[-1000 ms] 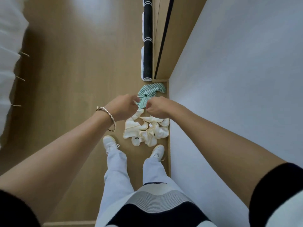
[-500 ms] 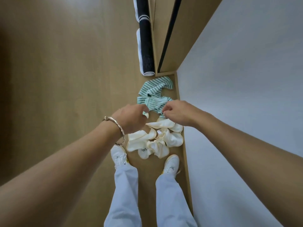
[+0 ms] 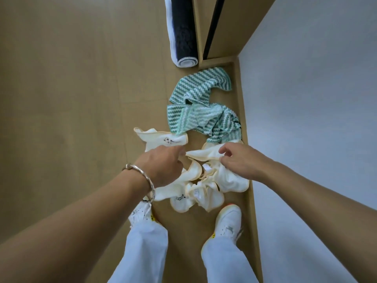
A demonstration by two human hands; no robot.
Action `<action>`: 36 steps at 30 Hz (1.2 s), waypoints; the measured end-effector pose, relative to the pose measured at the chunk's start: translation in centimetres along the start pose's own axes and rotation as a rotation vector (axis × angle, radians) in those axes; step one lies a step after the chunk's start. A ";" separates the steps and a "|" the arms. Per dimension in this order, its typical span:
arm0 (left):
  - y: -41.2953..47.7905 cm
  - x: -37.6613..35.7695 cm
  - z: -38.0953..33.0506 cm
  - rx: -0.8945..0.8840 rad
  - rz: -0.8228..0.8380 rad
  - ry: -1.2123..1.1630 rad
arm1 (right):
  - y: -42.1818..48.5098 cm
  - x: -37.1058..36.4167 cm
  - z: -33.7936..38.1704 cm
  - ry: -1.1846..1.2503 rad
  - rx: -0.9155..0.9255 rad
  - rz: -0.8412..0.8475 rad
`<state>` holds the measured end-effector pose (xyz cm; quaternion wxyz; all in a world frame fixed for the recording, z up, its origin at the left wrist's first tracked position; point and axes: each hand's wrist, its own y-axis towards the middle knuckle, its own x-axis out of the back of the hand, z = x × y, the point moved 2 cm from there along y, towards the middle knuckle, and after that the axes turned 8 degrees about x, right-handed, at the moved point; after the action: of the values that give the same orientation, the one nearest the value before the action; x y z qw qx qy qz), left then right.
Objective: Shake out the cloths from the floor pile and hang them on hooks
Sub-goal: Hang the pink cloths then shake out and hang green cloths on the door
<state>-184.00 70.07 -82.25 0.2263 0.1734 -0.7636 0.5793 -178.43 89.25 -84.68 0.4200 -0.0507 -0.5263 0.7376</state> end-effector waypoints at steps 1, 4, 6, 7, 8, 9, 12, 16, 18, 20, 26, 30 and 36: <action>1.2 -1.0 0.0 -0.010 -0.003 0.007 | 1.1 -0.4 -1.1 -0.001 -0.007 -0.004; 4.9 -4.2 -0.3 -0.037 -0.002 0.059 | 4.4 -1.7 -4.2 -0.003 -0.023 -0.031; 7.0 -6.2 -0.4 -0.046 -0.006 0.075 | 6.6 -2.7 -5.7 -0.002 -0.032 -0.038; 8.0 -7.1 -0.4 -0.055 -0.011 0.084 | 7.6 -3.2 -6.4 -0.007 -0.031 -0.043; 9.0 -8.0 -0.4 -0.067 -0.015 0.097 | 8.7 -3.6 -7.0 -0.017 -0.026 -0.052; 10.0 -8.9 -0.3 -0.076 -0.011 0.112 | 9.7 -3.9 -7.6 -0.027 -0.022 -0.067; 12.7 -11.2 0.0 -0.076 0.015 0.142 | 12.2 -4.8 -8.9 -0.071 -0.031 -0.139; 15.7 -13.2 0.0 -0.063 0.019 0.150 | 14.9 -5.3 -10.2 -0.194 -0.046 -0.195; 16.4 -14.1 -0.1 -0.063 0.030 0.136 | 16.1 -5.5 -10.7 -0.235 -0.039 -0.189; 16.8 -14.8 0.1 -0.080 0.041 0.138 | 17.1 -5.5 -11.1 -0.257 -0.047 -0.171; 17.2 -14.4 1.0 -0.078 0.068 0.126 | 18.5 -5.4 -11.2 -0.230 -0.056 -0.204; 15.9 -11.8 0.2 -0.079 0.079 -0.039 | 16.2 -5.9 -8.7 -0.113 -0.024 -0.256; 11.2 -4.6 -2.7 0.035 0.114 -0.643 | 7.5 -5.4 1.2 0.171 0.092 -0.368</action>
<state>-185.63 75.65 -93.20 -0.0626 0.3082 -0.7943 0.5198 -179.86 84.08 -92.33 0.5927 0.0030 -0.4550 0.6646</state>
